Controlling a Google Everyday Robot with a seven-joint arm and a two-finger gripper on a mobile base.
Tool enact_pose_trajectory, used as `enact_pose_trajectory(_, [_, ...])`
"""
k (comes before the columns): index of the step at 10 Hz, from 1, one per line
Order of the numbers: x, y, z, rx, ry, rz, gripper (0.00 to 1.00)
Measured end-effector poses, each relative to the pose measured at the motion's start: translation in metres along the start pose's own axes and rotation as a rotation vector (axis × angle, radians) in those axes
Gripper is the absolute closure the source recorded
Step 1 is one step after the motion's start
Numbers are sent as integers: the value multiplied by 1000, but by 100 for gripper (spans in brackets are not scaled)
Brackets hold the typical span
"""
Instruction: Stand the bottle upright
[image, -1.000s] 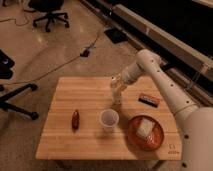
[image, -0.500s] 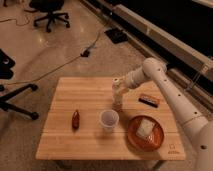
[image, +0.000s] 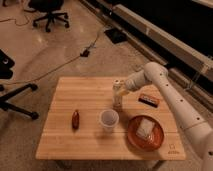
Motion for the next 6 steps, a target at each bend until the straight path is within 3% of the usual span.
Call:
enact_pose_trajectory(1, [0,-1,2,4,-2,-1,20])
enact_pose_trajectory(5, [-1,-2,4,30,-3,-17,20])
enact_pose_trajectory(6, [-4,-2,2,59,6,-17,20])
